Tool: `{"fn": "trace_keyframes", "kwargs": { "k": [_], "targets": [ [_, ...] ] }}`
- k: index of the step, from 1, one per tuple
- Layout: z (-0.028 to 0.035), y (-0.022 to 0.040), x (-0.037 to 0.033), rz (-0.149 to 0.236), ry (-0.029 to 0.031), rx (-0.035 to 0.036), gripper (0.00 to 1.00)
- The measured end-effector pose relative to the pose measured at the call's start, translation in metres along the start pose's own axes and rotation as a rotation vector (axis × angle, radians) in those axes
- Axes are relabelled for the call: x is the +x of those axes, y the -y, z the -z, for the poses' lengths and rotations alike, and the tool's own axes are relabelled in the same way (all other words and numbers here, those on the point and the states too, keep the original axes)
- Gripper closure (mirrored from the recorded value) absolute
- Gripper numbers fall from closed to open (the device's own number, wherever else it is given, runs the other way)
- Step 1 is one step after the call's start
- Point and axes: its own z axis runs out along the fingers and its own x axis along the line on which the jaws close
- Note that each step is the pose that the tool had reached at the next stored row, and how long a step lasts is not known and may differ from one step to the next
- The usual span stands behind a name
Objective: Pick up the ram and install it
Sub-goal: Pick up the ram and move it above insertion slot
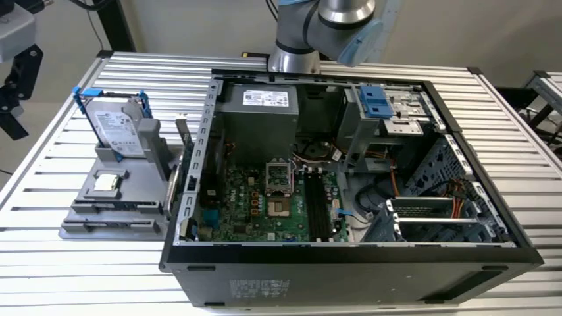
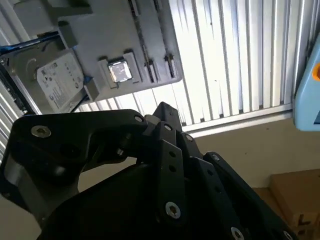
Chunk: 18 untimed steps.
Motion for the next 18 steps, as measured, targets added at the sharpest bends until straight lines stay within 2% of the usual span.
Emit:
{"fn": "trace_keyframes", "kwargs": {
  "k": [18],
  "targets": [
    [-0.0001,0.0000,0.0000,0.314,-0.0148,-0.0070,1.00]
  ]
}}
